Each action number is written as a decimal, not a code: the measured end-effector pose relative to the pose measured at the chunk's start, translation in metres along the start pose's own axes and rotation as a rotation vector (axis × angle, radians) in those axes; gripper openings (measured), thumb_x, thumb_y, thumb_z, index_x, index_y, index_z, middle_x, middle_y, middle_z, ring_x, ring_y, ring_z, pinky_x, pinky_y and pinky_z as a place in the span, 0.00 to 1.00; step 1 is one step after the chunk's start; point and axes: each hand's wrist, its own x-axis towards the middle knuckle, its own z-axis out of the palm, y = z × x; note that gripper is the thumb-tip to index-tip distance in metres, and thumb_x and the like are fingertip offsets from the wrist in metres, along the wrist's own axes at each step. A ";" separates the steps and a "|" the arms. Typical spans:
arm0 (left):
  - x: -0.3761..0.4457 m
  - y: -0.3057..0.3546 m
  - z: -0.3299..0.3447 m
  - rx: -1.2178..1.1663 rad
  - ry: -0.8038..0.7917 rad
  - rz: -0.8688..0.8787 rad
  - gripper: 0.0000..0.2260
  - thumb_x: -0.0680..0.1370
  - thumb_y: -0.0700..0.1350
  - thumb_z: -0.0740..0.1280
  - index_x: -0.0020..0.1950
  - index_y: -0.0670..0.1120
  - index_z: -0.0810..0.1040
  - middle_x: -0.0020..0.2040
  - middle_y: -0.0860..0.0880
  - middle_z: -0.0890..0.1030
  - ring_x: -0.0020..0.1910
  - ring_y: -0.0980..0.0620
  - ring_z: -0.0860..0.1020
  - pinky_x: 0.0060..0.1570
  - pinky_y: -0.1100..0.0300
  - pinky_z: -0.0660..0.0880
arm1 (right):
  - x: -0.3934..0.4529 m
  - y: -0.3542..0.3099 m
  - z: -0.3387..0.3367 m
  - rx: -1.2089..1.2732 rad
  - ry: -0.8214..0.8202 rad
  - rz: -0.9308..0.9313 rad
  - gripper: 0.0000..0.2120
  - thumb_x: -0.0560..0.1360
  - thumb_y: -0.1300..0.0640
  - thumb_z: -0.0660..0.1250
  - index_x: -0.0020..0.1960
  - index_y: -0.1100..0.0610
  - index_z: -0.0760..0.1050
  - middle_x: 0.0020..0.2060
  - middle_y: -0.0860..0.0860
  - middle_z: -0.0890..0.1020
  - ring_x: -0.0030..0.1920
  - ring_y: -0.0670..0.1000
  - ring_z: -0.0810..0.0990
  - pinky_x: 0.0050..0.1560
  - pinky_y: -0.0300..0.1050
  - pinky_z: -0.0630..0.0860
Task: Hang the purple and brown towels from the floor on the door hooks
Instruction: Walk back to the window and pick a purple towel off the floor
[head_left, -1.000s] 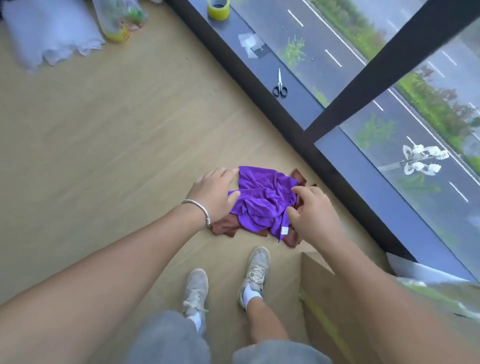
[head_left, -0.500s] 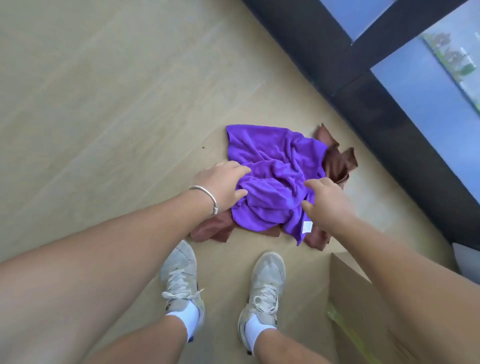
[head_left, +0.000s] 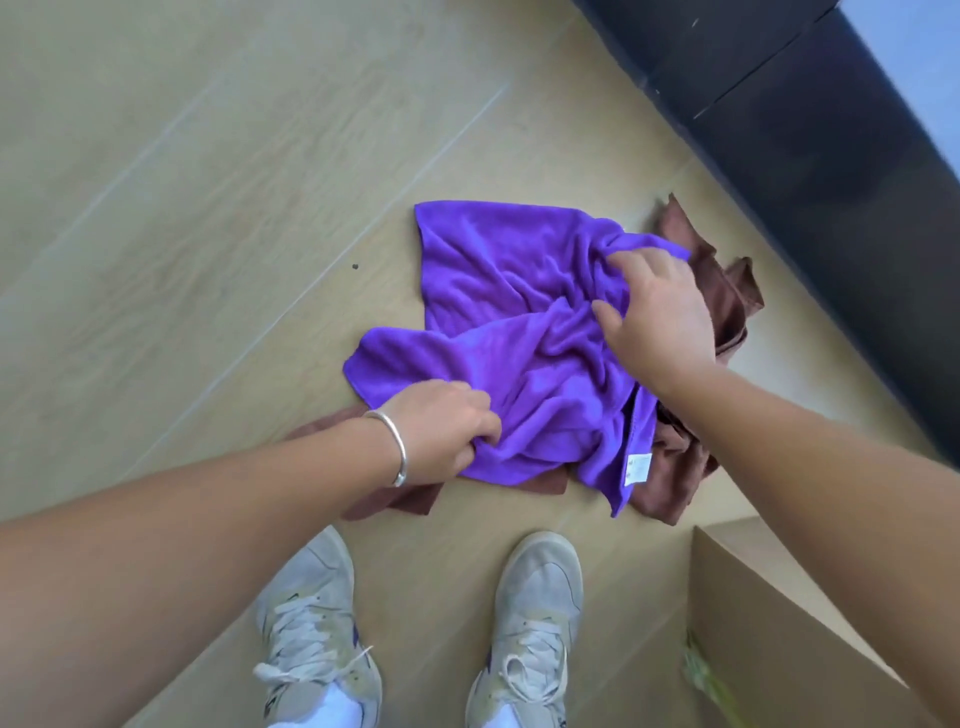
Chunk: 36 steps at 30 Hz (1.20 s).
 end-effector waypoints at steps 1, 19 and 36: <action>-0.004 -0.001 0.001 -0.015 0.005 0.044 0.12 0.75 0.47 0.61 0.57 0.52 0.77 0.51 0.50 0.78 0.52 0.46 0.75 0.51 0.53 0.71 | 0.010 0.000 0.000 -0.024 -0.012 -0.011 0.25 0.73 0.52 0.69 0.68 0.55 0.68 0.65 0.56 0.71 0.66 0.59 0.66 0.63 0.58 0.68; -0.037 0.017 -0.099 -0.894 0.651 -0.381 0.02 0.76 0.42 0.68 0.44 0.47 0.79 0.24 0.55 0.72 0.25 0.61 0.67 0.30 0.68 0.64 | -0.038 -0.095 -0.073 0.437 -0.225 -0.386 0.14 0.71 0.48 0.71 0.56 0.48 0.77 0.46 0.43 0.82 0.46 0.46 0.79 0.47 0.52 0.76; -0.099 0.029 -0.227 -0.646 0.707 -0.307 0.05 0.74 0.48 0.72 0.40 0.50 0.79 0.27 0.49 0.73 0.28 0.53 0.68 0.31 0.60 0.67 | -0.050 -0.120 -0.176 0.307 -0.033 -0.243 0.07 0.71 0.63 0.59 0.44 0.57 0.76 0.39 0.50 0.77 0.44 0.58 0.76 0.42 0.52 0.73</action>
